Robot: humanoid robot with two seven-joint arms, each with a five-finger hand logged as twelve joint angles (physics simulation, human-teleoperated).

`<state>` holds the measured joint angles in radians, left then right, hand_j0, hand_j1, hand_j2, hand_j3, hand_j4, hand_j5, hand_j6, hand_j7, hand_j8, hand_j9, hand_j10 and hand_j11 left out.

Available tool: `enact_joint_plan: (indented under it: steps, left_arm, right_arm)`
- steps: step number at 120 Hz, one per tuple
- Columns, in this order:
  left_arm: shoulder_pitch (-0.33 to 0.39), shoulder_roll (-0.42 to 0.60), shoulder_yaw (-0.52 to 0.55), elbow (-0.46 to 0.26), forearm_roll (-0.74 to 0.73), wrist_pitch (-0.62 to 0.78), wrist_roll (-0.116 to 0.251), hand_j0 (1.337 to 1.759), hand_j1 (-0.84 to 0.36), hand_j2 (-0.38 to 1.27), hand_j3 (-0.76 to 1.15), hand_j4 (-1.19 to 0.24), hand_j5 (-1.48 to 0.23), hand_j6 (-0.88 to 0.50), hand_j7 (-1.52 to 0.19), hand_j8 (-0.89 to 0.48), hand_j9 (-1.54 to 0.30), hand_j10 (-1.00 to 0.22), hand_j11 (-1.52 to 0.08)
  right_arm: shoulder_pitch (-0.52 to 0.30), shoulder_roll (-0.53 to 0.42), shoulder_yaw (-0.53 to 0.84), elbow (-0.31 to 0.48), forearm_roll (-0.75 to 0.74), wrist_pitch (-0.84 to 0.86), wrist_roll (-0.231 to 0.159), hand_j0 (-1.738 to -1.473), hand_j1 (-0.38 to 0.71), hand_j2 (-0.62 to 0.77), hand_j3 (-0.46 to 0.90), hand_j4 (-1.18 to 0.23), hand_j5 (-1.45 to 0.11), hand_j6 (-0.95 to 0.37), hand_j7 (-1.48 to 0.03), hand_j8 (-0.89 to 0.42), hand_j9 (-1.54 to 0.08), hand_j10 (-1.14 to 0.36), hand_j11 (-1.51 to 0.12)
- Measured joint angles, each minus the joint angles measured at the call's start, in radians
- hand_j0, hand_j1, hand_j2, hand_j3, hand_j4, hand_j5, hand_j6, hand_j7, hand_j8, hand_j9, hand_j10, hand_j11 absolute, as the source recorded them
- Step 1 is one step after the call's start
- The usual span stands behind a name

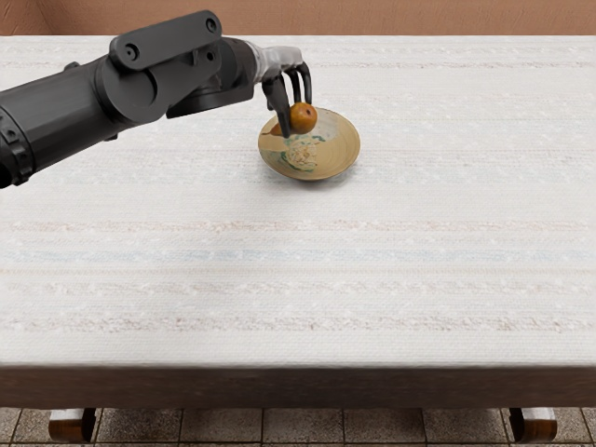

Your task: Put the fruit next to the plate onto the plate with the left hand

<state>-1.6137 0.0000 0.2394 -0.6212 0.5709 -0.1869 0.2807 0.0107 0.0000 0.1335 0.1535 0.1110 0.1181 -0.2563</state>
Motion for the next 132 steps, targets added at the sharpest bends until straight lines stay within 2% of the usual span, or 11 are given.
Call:
enact_joint_plan:
  steps: [17, 33, 44, 55, 76, 100, 110, 123, 132]
  left_arm:
    - [-0.008, 0.0, 0.0, 0.005, -0.001, 0.001, -0.001, 1.653, -0.43, 0.77, 0.0, -0.64, -1.16, -0.54, -1.14, -0.85, -1.14, -0.85, -1.14]
    - [-0.008, 0.0, 0.0, 0.006, -0.001, 0.029, -0.005, 1.653, -0.42, 0.75, 0.0, -0.64, -1.12, -0.55, -1.1, -0.82, -1.1, -0.82, -1.1]
    - [0.006, 0.0, -0.002, -0.021, -0.022, 0.164, -0.055, 1.655, -0.25, 0.5, 0.0, -0.5, -0.83, -0.44, -0.82, -0.61, -0.82, -0.61, -0.82]
    - [0.009, 0.0, -0.003, -0.035, -0.035, 0.228, -0.079, 1.656, -0.11, 0.33, 0.0, -0.39, -0.62, -0.35, -0.61, -0.46, -0.61, -0.46, -0.61]
    - [0.012, 0.0, -0.004, -0.045, -0.044, 0.27, -0.093, 1.657, 0.07, 0.16, 0.0, -0.23, -0.35, -0.22, -0.35, -0.26, -0.35, -0.26, -0.35]
    - [0.114, 0.0, -0.021, -0.083, -0.14, 0.281, -0.094, 1.658, 0.25, 0.06, 0.0, -0.09, -0.13, -0.08, -0.13, -0.1, -0.13, -0.1, -0.13]
    - [0.108, 0.0, -0.039, -0.164, -0.207, 0.301, -0.06, 1.658, 0.28, 0.04, 0.0, -0.06, -0.09, -0.06, -0.09, -0.07, -0.09, -0.07, -0.09]
    - [0.114, 0.003, -0.064, -0.345, -0.252, 0.383, -0.002, 1.658, 0.31, 0.02, 0.0, -0.03, -0.05, -0.03, -0.05, -0.04, -0.05, -0.04, -0.05]
    - [0.12, 0.104, -0.106, -0.487, -0.282, 0.41, 0.044, 1.658, 0.32, 0.02, 0.0, -0.02, -0.04, -0.02, -0.04, -0.03, -0.04, -0.03, -0.04]
  right_arm:
    - [-0.001, 0.0, 0.0, 0.0, 0.0, 0.0, 0.0, -1.658, -0.31, -0.01, 0.0, -0.03, -0.04, -0.03, -0.04, -0.03, -0.04, -0.03, -0.04]
    - [-0.001, 0.0, 0.0, 0.0, 0.0, 0.0, 0.0, -1.658, -0.31, -0.01, 0.0, -0.03, -0.04, -0.03, -0.04, -0.03, -0.04, -0.03, -0.04]
    - [-0.001, 0.0, 0.0, 0.0, 0.0, 0.0, 0.0, -1.658, -0.31, -0.01, 0.0, -0.03, -0.04, -0.03, -0.04, -0.03, -0.04, -0.03, -0.04]
    - [0.0, 0.0, 0.0, 0.001, 0.0, 0.0, 0.0, -1.658, -0.31, -0.01, 0.0, -0.03, -0.04, -0.03, -0.04, -0.03, -0.04, -0.03, -0.04]
    - [0.0, 0.0, 0.0, 0.001, 0.0, 0.0, 0.0, -1.658, -0.31, -0.01, 0.0, -0.03, -0.04, -0.03, -0.04, -0.03, -0.04, -0.03, -0.04]
    - [0.0, 0.0, 0.0, 0.001, 0.001, 0.0, 0.0, -1.658, -0.31, -0.01, 0.0, -0.03, -0.04, -0.03, -0.04, -0.03, -0.04, -0.03, -0.04]
    - [0.0, 0.0, 0.0, 0.001, 0.001, 0.0, -0.001, -1.658, -0.31, -0.01, 0.0, -0.03, -0.04, -0.03, -0.04, -0.03, -0.04, -0.03, -0.04]
    - [0.0, 0.0, 0.001, 0.001, 0.001, 0.0, -0.001, -1.658, -0.31, -0.01, 0.0, -0.03, -0.04, -0.03, -0.04, -0.03, -0.04, -0.03, -0.04]
    - [0.001, 0.0, 0.001, 0.002, 0.001, 0.0, 0.0, -1.658, -0.31, -0.01, 0.0, -0.03, -0.04, -0.03, -0.04, -0.03, -0.04, -0.03, -0.04]
